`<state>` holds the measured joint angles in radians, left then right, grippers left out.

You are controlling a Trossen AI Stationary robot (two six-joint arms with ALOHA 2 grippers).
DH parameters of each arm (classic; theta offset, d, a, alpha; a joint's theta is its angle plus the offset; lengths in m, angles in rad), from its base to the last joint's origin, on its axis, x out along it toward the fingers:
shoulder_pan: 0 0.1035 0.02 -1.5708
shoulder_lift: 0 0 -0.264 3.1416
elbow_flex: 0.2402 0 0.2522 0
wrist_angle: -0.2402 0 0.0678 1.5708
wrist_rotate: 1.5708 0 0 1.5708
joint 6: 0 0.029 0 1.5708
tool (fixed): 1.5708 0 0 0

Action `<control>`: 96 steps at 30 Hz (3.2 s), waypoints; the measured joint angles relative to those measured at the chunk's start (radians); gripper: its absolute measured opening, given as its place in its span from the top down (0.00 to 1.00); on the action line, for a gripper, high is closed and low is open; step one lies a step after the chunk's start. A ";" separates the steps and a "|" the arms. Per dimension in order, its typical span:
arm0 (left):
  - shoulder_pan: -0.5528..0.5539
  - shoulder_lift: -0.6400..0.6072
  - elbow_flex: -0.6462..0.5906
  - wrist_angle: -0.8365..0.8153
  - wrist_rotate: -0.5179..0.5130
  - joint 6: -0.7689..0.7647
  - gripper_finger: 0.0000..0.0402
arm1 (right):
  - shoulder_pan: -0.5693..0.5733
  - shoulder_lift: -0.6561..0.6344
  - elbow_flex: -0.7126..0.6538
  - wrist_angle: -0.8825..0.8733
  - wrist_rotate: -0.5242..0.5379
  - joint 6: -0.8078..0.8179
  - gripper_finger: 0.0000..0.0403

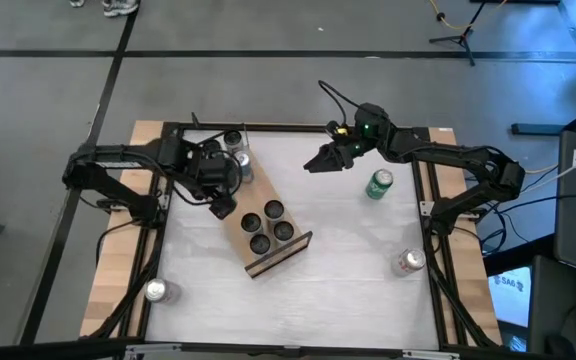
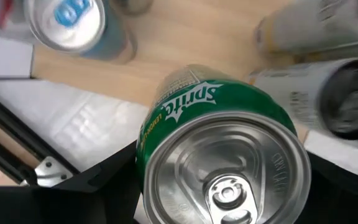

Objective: Place canned beverage on shelf
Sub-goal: Put the green soda can on the shelf

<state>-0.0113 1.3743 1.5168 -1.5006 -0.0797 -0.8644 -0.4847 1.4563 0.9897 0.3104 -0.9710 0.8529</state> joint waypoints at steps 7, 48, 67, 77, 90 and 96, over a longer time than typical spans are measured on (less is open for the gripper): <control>0.044 0.000 -0.165 0.130 0.070 0.002 0.27 | 0.000 0.000 0.000 0.000 0.000 -0.052 0.07; 0.157 -0.001 -0.397 0.369 0.031 0.002 0.17 | 0.000 0.000 0.000 0.000 0.002 -0.081 0.07; 0.157 -0.001 -0.397 0.370 -0.007 -0.019 0.17 | 0.000 0.000 0.000 0.000 0.002 -0.082 0.07; 0.157 0.000 -0.397 0.371 -0.012 0.008 0.17 | 0.000 0.000 0.000 0.000 0.002 -0.082 0.07; 0.157 0.000 -0.397 0.376 -0.007 0.011 0.09 | 0.000 0.000 0.000 0.000 0.002 -0.081 0.07; 0.157 0.000 -0.397 0.378 -0.007 0.011 0.03 | 0.000 0.000 0.000 0.000 0.002 -0.081 0.07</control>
<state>0.1455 1.3743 1.1194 -1.1229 -0.0872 -0.8536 -0.4846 1.4559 0.9897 0.3103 -0.9688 0.7715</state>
